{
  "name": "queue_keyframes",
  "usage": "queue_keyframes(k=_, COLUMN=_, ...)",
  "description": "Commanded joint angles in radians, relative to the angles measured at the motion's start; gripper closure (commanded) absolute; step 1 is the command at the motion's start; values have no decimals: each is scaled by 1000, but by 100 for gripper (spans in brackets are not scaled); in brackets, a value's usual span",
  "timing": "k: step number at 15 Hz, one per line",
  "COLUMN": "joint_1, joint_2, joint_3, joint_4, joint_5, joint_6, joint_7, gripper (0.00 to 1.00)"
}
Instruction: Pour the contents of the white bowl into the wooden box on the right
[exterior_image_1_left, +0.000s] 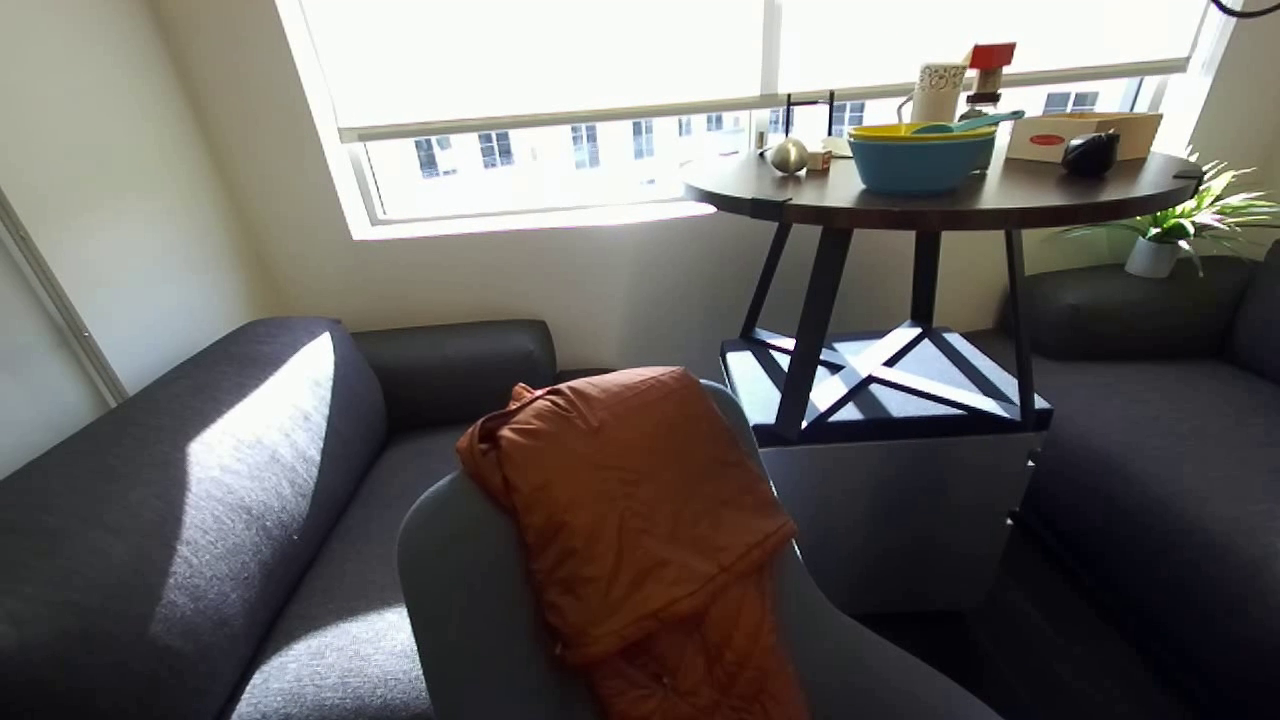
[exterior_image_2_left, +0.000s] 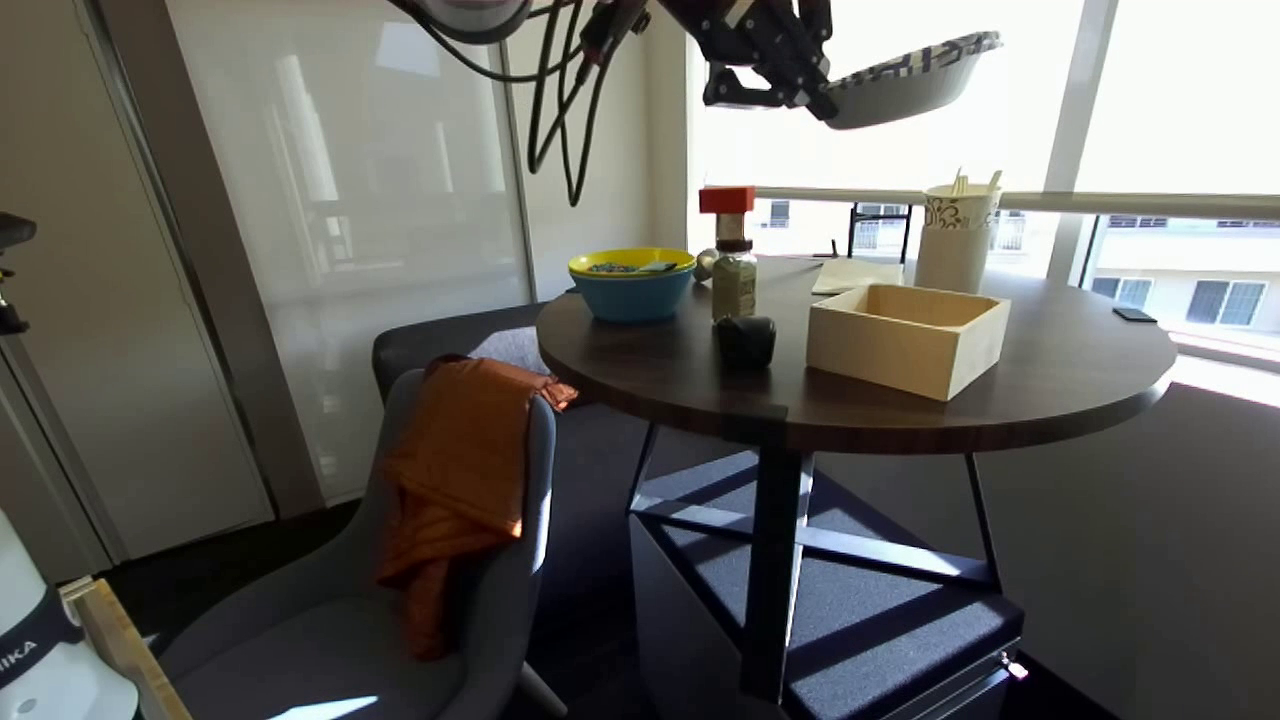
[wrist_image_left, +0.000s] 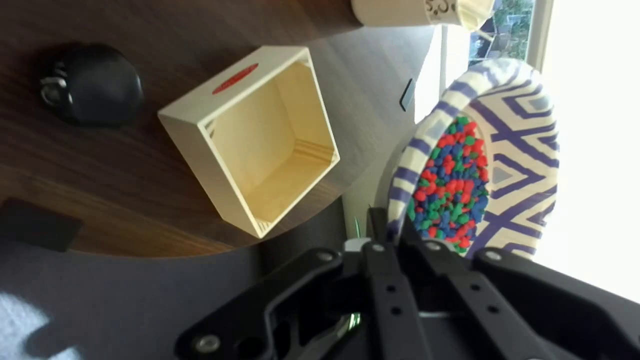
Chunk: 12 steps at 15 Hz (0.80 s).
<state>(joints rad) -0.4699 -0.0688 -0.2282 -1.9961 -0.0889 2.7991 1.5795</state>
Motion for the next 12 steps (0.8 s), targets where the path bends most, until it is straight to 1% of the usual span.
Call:
queue_keyframes(k=1, joint_1=-17, joint_2=74, joint_3=-14, joint_4=92, joint_5=-93, joint_6=-47, joint_7=-104, gripper=99)
queue_keyframes(k=2, joint_1=-16, joint_2=81, joint_3=-18, joint_4=104, joint_5=-69, joint_6=-88, joint_7=-181, gripper=99)
queue_keyframes(k=3, joint_1=25, joint_2=90, joint_3=-64, joint_4=117, joint_5=-59, joint_6=-119, joint_7=-237, gripper=99)
queue_keyframes(k=4, joint_1=31, joint_2=96, joint_3=-71, joint_4=132, joint_5=-21, joint_6=-152, joint_7=-254, gripper=99)
queue_keyframes(k=5, joint_1=40, joint_2=76, joint_3=-79, joint_4=77, joint_5=-49, joint_6=-94, joint_7=-196, gripper=99)
queue_keyframes(k=6, joint_1=45, joint_2=80, joint_3=-88, joint_4=83, joint_5=-47, joint_6=-104, joint_7=-205, gripper=95)
queue_keyframes(k=8, joint_1=51, joint_2=82, joint_3=-95, joint_4=80, joint_5=-47, joint_6=-104, joint_7=-205, gripper=95)
queue_keyframes(k=9, joint_1=52, joint_2=82, joint_3=-95, joint_4=80, joint_5=-47, joint_6=-104, joint_7=-205, gripper=99)
queue_keyframes(k=10, joint_1=21, joint_2=89, joint_3=-71, joint_4=86, joint_5=-101, joint_6=-100, joint_7=-184, gripper=99)
queue_keyframes(k=12, joint_1=19, joint_2=106, joint_3=-79, joint_4=108, joint_5=-160, joint_6=-147, joint_7=-202, gripper=99)
